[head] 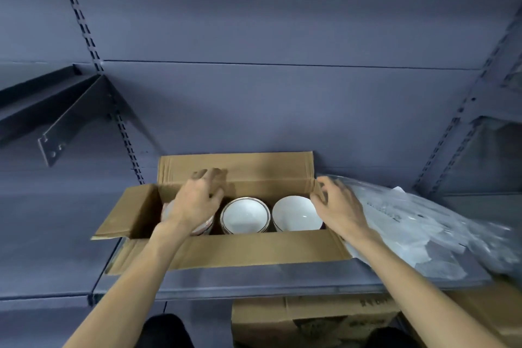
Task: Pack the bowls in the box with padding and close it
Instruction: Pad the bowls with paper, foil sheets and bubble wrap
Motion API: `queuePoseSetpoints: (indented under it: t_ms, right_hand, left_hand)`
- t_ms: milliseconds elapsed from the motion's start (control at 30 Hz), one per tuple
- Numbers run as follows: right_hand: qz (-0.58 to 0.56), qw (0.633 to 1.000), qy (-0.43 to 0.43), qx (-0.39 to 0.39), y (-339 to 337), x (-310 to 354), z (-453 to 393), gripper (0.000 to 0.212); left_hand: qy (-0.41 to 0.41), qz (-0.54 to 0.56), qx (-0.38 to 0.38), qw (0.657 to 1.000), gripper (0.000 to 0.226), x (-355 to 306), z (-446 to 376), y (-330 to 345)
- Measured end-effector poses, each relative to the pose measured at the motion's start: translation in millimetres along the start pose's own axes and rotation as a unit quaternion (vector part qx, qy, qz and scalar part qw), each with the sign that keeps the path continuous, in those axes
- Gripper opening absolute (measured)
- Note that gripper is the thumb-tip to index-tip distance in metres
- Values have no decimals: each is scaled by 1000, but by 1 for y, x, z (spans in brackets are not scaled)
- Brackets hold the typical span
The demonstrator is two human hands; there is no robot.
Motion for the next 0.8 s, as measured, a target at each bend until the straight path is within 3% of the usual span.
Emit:
queuePoseSetpoints:
  t_ms: [167,433,700,800]
  right_hand:
    - [0,1000,2,-26,-12,-5,0,31]
    - [88,990,109,-34,-65,-137,23,33]
    - [103,972,194,-86,-121,-255,35,37]
    - [115,964,228,-79,-133,-299,39,42]
  left_hand:
    - [72,51,18,996,42,-57,-16,38]
    - [198,44,43,978,34,-181,-43,107]
    - [245,6,136,960,47,-249,-97,192]
    - [240,-20,169,956,62,-254,-116,219]
Point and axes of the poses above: each hand's wrist, its own z-axis away from the middle knuckle, its own y-axis out of the palm, x = y × z, the point moved 10 cm from there along -z, towards the middle knuckle, and after that the axes turned 2 degrees about -x, right-handed, at the moved point
